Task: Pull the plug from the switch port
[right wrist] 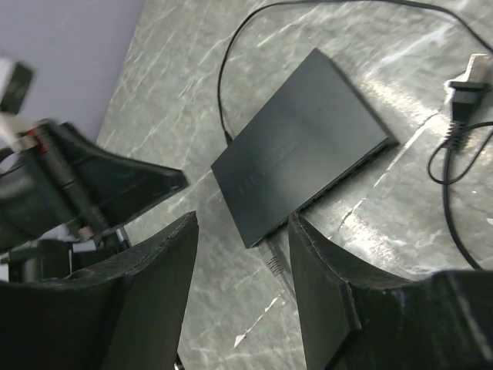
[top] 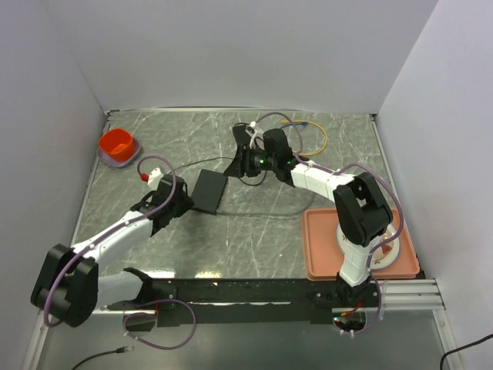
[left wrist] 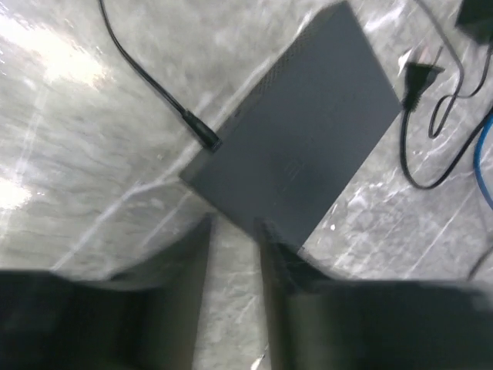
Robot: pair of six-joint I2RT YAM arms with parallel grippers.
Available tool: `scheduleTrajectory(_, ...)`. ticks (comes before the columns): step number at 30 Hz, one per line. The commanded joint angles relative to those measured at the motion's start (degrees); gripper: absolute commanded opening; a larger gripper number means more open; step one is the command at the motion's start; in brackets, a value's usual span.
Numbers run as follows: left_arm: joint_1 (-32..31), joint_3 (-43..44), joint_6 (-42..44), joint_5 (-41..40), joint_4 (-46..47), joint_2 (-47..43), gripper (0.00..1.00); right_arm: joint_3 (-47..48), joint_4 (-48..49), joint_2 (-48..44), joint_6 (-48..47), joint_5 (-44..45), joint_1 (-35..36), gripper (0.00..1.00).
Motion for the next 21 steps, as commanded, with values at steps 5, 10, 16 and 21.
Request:
scheduleTrajectory(5,0.38,4.48,1.06,7.94,4.49,8.53,0.07,-2.99,5.39,1.16,-3.15,-5.28,0.70,0.57)
scheduleTrajectory(10,0.38,5.79,0.70,9.17,6.78,10.91,0.06,-3.00,3.81,4.32,-5.96,-5.46,2.90,0.57)
scheduleTrajectory(16,0.47,7.03,1.05,9.53,7.66,11.88,0.06,-0.37,0.83,8.89,-8.42,-4.85,3.95,0.56)
scheduleTrajectory(21,0.47,6.50,1.23,9.26,7.92,11.18,0.14,-0.01,0.04,10.56,-9.48,-5.64,4.04,0.57)
